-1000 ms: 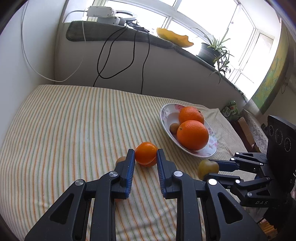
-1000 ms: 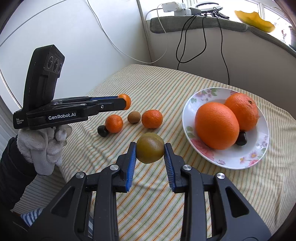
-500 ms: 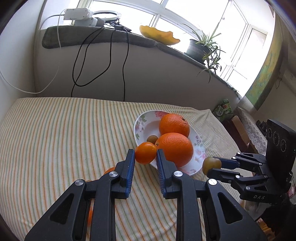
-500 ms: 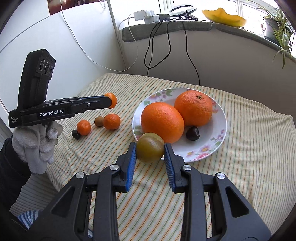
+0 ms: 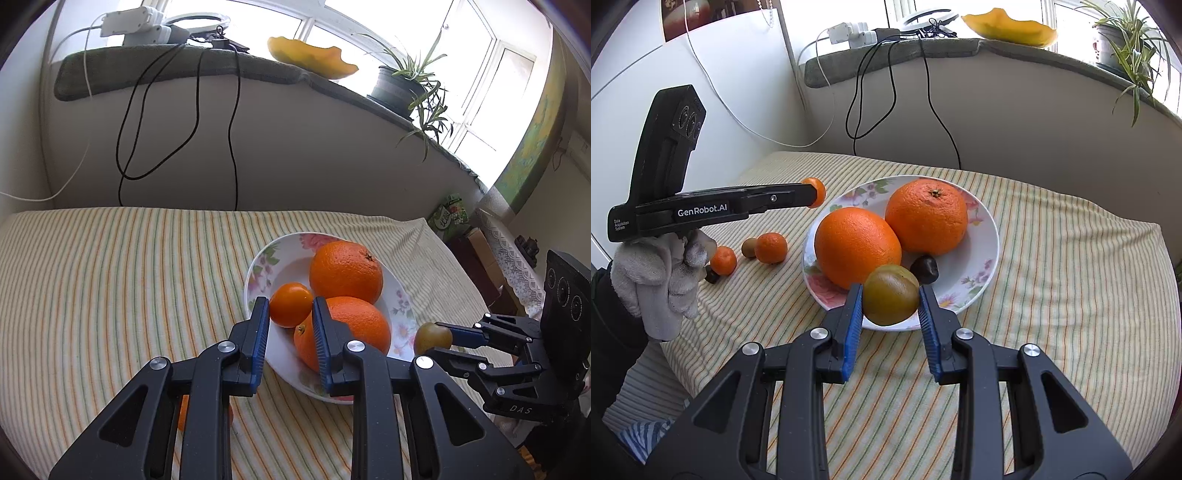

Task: Organize fruits
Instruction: 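Carry both fruits onto the plate and open both tools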

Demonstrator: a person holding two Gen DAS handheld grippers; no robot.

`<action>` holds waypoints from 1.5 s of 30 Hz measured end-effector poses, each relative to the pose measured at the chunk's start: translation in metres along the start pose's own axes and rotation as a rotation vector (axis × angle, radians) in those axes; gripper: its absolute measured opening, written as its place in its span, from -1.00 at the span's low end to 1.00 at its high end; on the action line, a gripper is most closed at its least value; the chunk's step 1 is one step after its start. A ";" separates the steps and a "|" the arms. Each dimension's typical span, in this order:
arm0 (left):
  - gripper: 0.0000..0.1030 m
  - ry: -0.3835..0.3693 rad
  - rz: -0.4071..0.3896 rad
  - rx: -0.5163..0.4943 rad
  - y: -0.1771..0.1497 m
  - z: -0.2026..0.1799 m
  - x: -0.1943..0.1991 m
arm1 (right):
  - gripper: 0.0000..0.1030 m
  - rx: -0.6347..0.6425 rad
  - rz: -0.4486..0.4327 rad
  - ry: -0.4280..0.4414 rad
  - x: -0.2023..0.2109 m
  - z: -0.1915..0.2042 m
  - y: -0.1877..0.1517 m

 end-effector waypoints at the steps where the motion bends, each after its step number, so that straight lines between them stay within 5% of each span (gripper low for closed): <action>1: -0.57 0.002 0.001 -0.004 0.001 -0.001 -0.003 | -0.40 -0.001 0.000 -0.001 -0.001 -0.001 0.000; 34: -0.56 0.028 0.037 -0.088 0.009 -0.015 -0.041 | -0.39 0.017 0.022 -0.027 -0.026 -0.008 -0.003; 37: -0.36 0.030 0.036 -0.091 0.009 -0.015 -0.041 | -0.38 0.020 0.023 -0.031 -0.027 -0.007 -0.003; 40: -0.27 0.028 0.034 -0.091 0.009 -0.016 -0.041 | -0.33 0.024 0.023 -0.034 -0.028 -0.008 -0.002; 45: -0.27 0.028 0.035 -0.094 0.008 -0.017 -0.041 | 0.04 0.025 0.000 -0.040 -0.024 -0.008 0.003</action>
Point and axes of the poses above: each gripper's, at about its wrist camera, not at the fingertips, and x roughly against the way its jaws point, z to its left, y to its top, the point moved 5 cm from there along -x, roughly the way its jaws point, and after that the axes turned 13 degrees about -z, right-handed, at the moved point
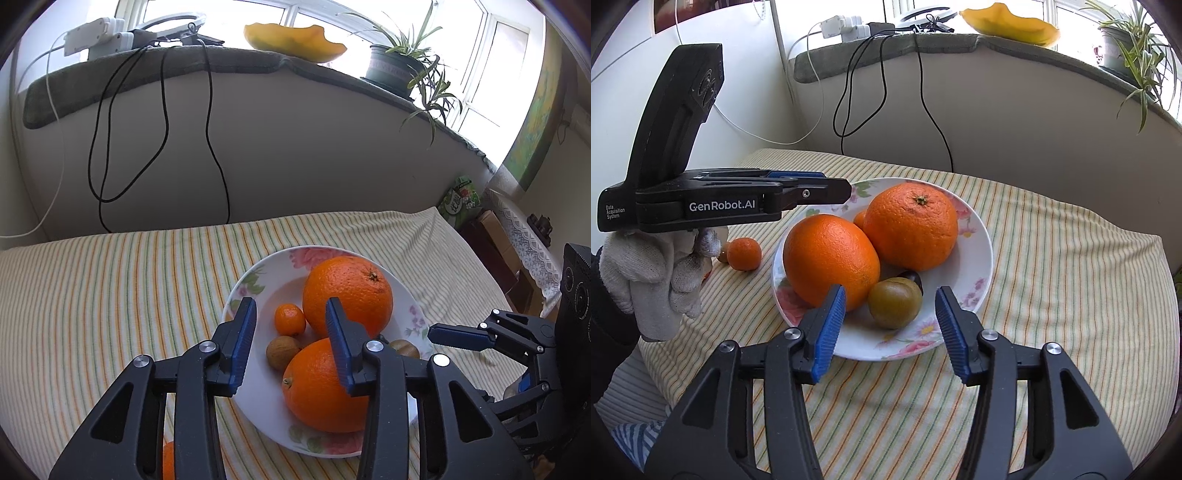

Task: Organize fruits
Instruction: 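Carry both fruits onto the plate and open both tools, then withdraw both open tools toward the remaining loose fruit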

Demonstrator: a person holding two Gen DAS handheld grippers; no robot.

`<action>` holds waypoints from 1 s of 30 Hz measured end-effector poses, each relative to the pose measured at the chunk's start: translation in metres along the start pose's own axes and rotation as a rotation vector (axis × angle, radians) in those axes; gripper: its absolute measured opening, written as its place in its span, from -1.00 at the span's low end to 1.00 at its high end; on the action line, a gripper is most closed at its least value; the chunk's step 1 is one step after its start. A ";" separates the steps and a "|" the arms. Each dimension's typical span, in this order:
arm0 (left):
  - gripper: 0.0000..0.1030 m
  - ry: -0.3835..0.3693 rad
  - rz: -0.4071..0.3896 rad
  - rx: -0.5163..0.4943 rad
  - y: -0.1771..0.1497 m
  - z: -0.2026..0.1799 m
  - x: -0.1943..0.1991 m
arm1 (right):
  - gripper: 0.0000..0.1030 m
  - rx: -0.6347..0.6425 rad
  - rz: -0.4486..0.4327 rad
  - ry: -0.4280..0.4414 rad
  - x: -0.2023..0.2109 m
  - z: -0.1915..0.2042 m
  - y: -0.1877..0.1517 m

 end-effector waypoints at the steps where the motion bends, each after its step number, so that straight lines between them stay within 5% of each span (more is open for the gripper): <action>1: -0.27 0.000 0.000 0.000 0.000 0.000 0.000 | 0.05 0.002 -0.001 0.000 0.000 0.000 0.001; 8: -0.13 0.005 -0.007 -0.004 0.000 -0.002 0.003 | 0.39 0.018 -0.011 -0.008 0.006 0.003 0.006; 15: 0.40 0.049 -0.019 -0.033 0.000 -0.003 0.014 | 0.60 0.016 -0.027 -0.025 0.015 0.008 0.007; 30: 0.41 0.117 -0.086 -0.092 -0.001 -0.001 0.067 | 0.77 0.064 -0.061 -0.018 0.037 0.042 0.013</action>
Point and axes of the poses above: each gripper's, at about its wrist camera, not at the fingertips, and x roughly against the way its jaws point, z to its left, y to its top, the point moved 5 cm from there along -x, roughly the way its jaws point, and after that the axes turned 13 degrees about -z, right-handed, at the moved point
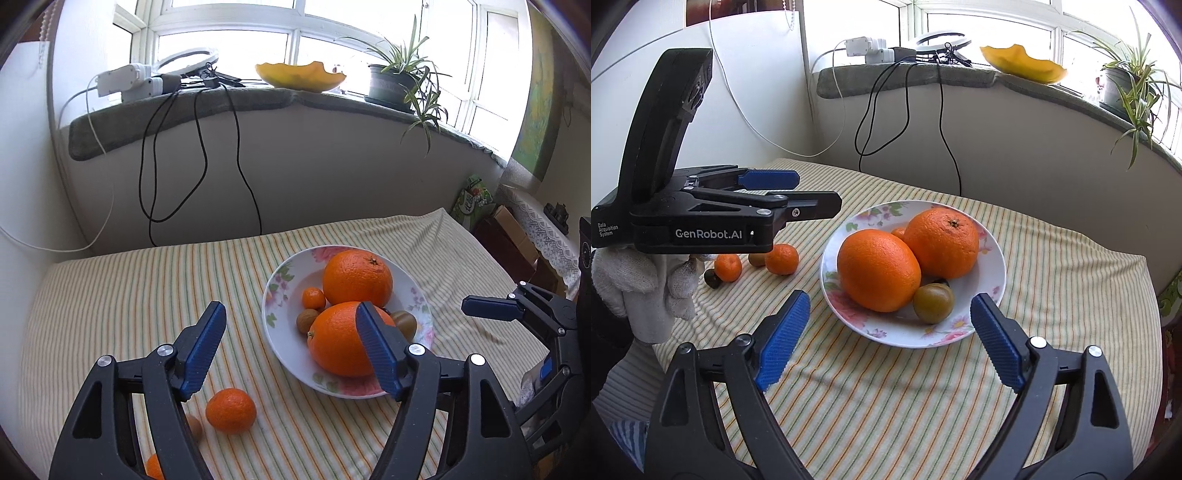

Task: Organize fruits
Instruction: 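Withdraw both open tools toward the remaining loose fruit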

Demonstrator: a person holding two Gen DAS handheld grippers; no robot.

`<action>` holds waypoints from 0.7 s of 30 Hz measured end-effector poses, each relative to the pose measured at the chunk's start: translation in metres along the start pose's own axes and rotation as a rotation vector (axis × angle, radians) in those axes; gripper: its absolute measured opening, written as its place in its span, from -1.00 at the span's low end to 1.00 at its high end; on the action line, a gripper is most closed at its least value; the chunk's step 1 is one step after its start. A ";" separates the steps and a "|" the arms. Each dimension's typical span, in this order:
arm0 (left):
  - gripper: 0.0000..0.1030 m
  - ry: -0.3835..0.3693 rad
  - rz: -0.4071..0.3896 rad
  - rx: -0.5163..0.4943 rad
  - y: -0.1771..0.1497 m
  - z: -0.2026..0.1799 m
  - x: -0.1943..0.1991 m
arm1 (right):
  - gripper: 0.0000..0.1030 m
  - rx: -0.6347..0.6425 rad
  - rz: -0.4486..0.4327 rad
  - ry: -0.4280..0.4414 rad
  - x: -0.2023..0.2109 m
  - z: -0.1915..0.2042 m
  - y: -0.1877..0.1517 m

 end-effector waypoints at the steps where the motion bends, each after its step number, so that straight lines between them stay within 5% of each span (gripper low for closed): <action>1: 0.41 0.004 -0.004 0.003 0.000 0.003 0.004 | 0.77 0.002 0.000 0.005 0.001 0.003 0.000; 21: 0.38 0.136 -0.026 0.120 -0.052 0.092 0.102 | 0.77 0.057 0.012 0.160 -0.012 0.078 0.005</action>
Point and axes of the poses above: each gripper's, at about its wrist camera, not at the fingertips, and x roughly against the way its jaws point, z to its left, y to its top, the point moved 5 cm from there along -x, roughly the way its jaws point, and after that the axes turned 13 degrees about -z, right-handed, at the moved point
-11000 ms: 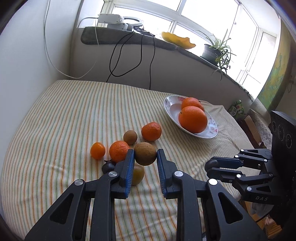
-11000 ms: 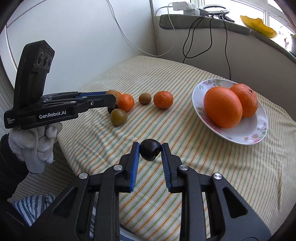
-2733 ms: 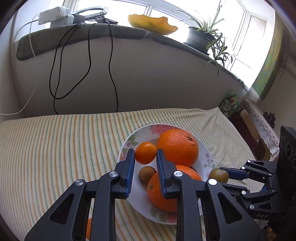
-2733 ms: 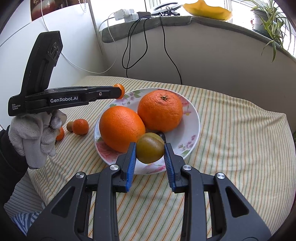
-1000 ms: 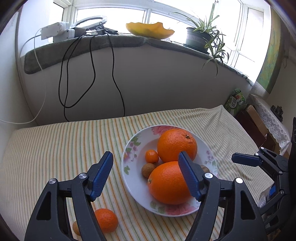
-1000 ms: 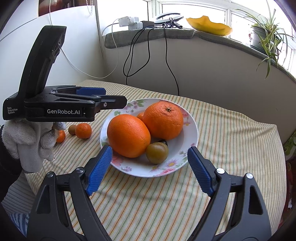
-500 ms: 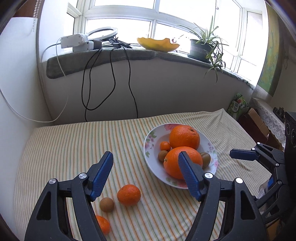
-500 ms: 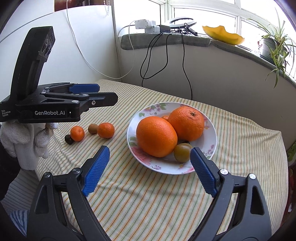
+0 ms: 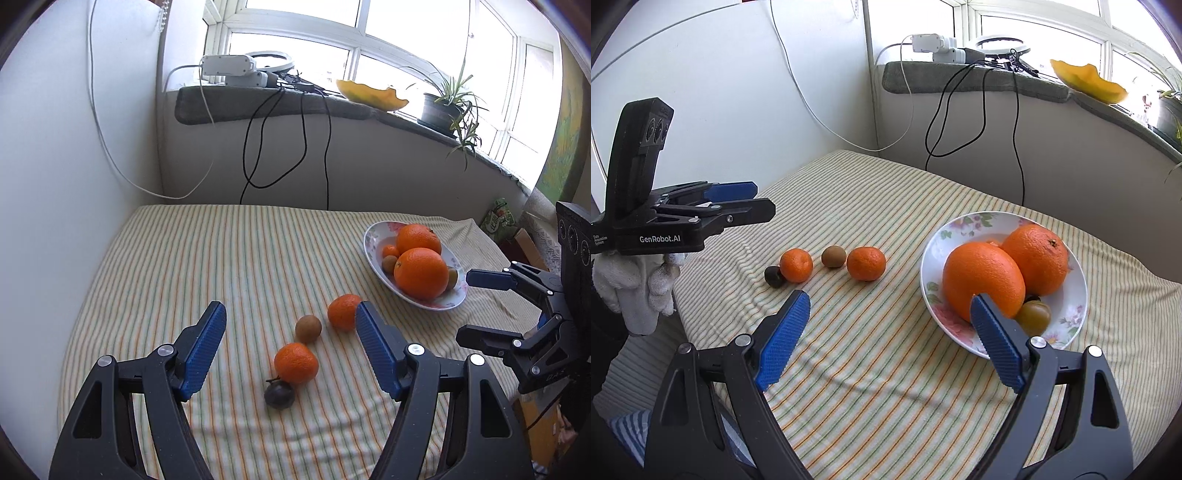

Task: Organize fruits
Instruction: 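Withdraw both open tools toward the remaining loose fruit, then close the right tool on a mandarin while the left tool grasps the dark plum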

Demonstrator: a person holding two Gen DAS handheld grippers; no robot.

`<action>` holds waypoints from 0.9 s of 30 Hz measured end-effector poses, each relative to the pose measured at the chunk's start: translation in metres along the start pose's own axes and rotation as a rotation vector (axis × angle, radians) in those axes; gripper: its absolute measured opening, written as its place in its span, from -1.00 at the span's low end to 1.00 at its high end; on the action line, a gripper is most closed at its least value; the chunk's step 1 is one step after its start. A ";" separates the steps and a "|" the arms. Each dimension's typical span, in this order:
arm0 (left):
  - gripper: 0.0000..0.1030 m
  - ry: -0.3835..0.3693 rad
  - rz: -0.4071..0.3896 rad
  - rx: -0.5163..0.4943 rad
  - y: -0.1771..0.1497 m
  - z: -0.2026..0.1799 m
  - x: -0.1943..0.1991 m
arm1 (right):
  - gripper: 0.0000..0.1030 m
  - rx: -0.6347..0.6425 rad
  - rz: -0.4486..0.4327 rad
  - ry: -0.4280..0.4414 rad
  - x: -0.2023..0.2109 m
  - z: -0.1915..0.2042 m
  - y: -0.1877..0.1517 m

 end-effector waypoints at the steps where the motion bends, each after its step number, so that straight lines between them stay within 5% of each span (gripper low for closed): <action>1: 0.35 0.004 0.007 0.007 -0.005 0.004 0.002 | 0.77 0.001 0.002 0.009 -0.002 0.003 0.000; 8: 0.17 0.012 0.049 0.053 -0.038 0.022 0.011 | 0.74 -0.031 0.017 0.052 -0.020 0.018 0.002; 18: -0.10 -0.036 0.089 0.082 -0.067 0.020 0.013 | 0.16 -0.056 0.081 0.156 -0.052 0.051 0.002; 27: -0.23 -0.060 0.118 0.068 -0.076 0.017 0.003 | -0.02 -0.136 0.167 0.224 -0.092 0.067 -0.005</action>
Point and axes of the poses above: each gripper's, at about its wrist camera, not at the fingertips, and x roughly against the way its jaws point, z to its left, y to its top, the point moved 5 cm from there along -x, roughly the way its jaws point, and after that the axes turned 13 degrees about -z, right-handed, at the moved point
